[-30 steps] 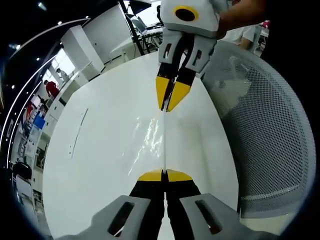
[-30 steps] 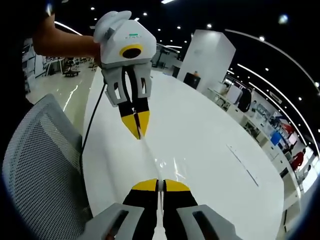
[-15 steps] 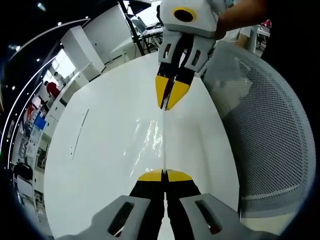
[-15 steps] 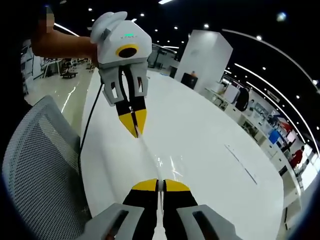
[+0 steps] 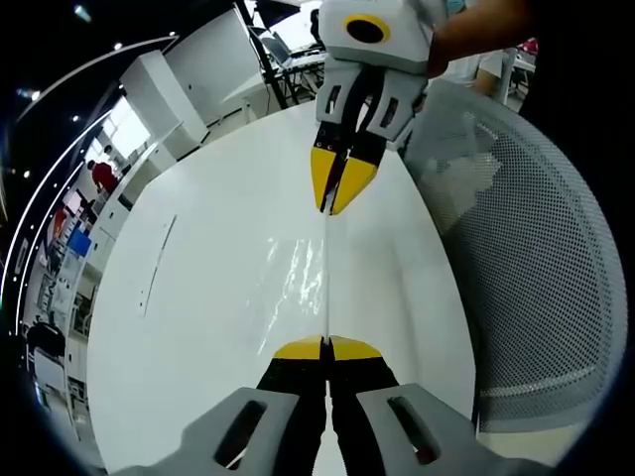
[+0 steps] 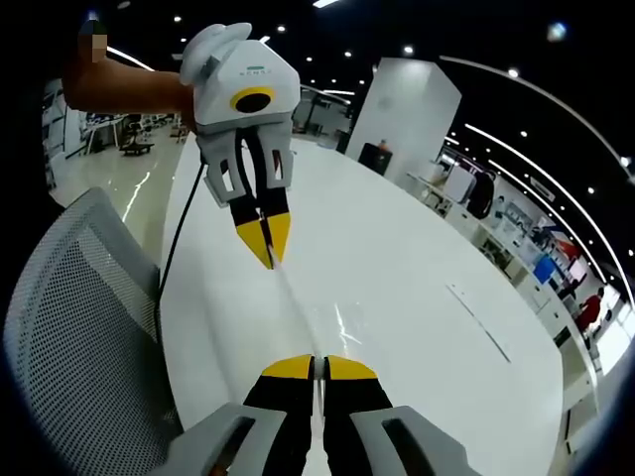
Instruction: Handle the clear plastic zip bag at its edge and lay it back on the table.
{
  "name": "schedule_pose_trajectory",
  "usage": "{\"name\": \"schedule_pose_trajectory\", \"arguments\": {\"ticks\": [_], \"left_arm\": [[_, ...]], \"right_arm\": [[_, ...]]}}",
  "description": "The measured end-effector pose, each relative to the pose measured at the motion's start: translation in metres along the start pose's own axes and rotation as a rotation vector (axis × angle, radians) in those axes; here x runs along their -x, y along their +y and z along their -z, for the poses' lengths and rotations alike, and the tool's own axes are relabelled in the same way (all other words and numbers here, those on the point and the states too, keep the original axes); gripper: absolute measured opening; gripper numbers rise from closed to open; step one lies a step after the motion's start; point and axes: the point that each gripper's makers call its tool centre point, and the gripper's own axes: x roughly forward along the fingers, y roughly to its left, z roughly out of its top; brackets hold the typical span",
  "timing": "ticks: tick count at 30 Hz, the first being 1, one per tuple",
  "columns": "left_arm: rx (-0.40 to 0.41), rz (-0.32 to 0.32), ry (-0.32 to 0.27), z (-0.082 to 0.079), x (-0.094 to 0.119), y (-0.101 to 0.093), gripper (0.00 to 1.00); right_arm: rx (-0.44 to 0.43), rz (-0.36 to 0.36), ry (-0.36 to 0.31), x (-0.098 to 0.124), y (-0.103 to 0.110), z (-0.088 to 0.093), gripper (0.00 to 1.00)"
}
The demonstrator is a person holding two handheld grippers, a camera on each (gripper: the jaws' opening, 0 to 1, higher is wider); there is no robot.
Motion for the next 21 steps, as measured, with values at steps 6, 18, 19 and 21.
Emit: {"name": "schedule_pose_trajectory", "arguments": {"ticks": [6, 18, 19, 21], "left_arm": [[-0.009, 0.005, -0.002, -0.0020, -0.0012, 0.0009, 0.00], [0.002, -0.005, -0.003, 0.0001, 0.0011, 0.0021, 0.00], [0.002, -0.005, -0.003, 0.0003, 0.0012, 0.0022, 0.00], [0.005, -0.009, -0.004, 0.0006, 0.0017, 0.0027, 0.00]], "right_arm": [[-0.010, 0.005, 0.001, 0.0018, -0.0009, 0.0015, 0.00], [-0.009, -0.001, 0.002, -0.0004, -0.0003, 0.0000, 0.00], [-0.008, -0.002, 0.002, -0.0005, -0.0001, 0.0000, 0.00], [-0.009, -0.002, 0.001, -0.0006, 0.0000, -0.0002, 0.00]]}}
